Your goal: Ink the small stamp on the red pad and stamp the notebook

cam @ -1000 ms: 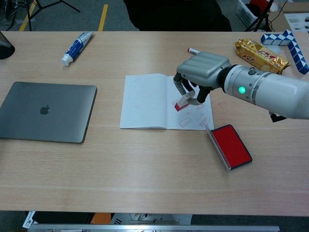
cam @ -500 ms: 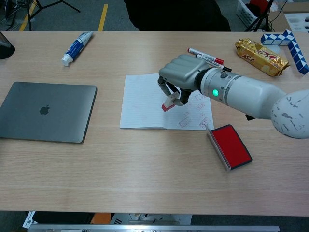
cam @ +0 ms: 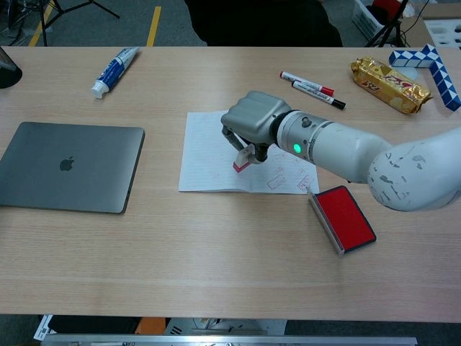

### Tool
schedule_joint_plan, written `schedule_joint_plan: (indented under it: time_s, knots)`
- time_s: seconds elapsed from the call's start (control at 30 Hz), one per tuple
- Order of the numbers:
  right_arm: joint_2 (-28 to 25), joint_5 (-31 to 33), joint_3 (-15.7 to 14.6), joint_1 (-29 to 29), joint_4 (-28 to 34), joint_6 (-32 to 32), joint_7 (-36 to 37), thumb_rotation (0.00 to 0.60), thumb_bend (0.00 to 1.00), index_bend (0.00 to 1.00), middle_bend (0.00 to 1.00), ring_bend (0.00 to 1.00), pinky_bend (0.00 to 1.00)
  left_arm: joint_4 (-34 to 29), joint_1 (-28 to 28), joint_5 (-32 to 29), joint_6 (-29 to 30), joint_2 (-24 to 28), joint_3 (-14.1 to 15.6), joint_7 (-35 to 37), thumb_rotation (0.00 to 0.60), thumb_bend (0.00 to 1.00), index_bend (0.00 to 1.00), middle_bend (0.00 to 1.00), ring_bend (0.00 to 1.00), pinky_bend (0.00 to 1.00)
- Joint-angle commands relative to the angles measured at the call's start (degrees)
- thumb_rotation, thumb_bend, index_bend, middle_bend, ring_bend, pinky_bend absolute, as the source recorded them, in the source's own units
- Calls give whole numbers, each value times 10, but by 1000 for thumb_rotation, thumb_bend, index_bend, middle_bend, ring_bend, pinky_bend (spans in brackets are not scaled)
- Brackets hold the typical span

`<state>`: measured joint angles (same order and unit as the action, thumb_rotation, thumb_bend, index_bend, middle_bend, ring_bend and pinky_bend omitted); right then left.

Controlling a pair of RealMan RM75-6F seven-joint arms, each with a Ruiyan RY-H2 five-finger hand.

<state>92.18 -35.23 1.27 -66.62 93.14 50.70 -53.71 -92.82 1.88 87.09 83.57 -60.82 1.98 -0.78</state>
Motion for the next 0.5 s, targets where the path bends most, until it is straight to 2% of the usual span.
schedule_joint_plan:
  time_s: [0.03,0.5]
  knots:
    - [6,8,-1,-6,-4,0,-4,600,545,807,648,494,472,1,0,-1,0,0,0,1,600,245,154,106,249,226]
    - [38,41,-7,-30,-37,-7,-11,600,545,808,649,494,472,8,-1,-5,-4,-3,-1,5,600,244,153,100,249,226]
